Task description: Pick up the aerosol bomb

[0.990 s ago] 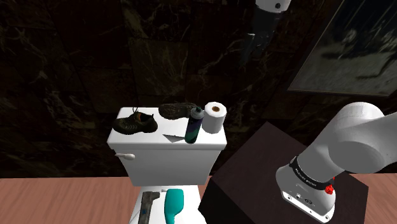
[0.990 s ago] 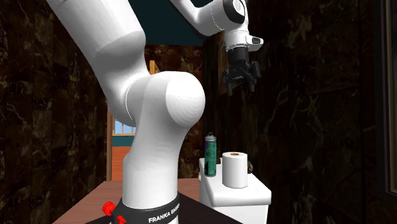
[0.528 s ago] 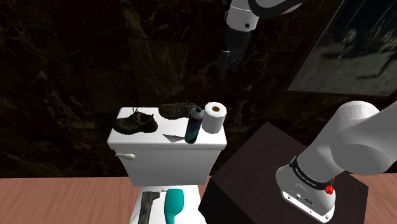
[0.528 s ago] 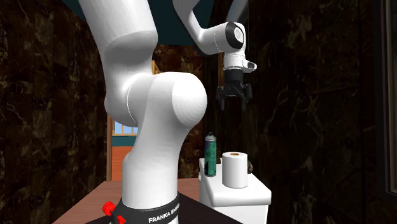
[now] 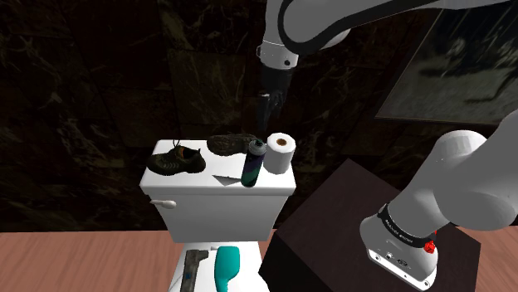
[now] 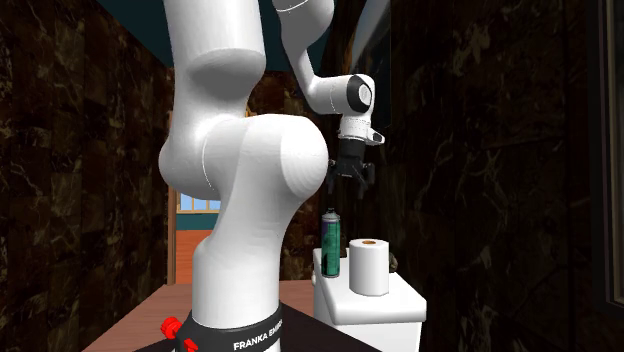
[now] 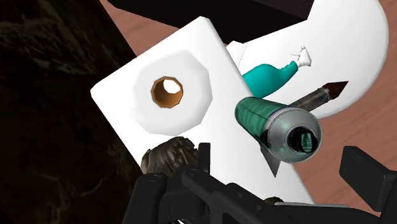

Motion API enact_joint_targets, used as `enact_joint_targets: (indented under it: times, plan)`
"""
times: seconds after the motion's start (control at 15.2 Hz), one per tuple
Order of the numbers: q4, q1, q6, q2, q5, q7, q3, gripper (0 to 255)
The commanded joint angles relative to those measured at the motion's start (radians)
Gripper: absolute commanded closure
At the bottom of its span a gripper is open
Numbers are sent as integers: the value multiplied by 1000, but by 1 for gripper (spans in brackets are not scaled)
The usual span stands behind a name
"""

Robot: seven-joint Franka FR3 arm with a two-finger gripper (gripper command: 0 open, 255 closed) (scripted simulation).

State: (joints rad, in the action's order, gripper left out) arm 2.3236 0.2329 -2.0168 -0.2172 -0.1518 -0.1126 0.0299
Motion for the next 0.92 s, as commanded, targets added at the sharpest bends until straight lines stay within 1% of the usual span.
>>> enact_joint_targets:
  times: [0.0,0.2,0.66,0.79,0.86]
  plan:
    - [-25,21,-21,62,-29,-32,10,0]
    - [-53,46,-42,134,-65,-70,28,0]
    - [-10,49,-136,185,-75,-88,31,0]
    - [-6,49,-143,190,-76,-90,31,0]
    - [-5,48,-142,188,-76,-91,30,255]
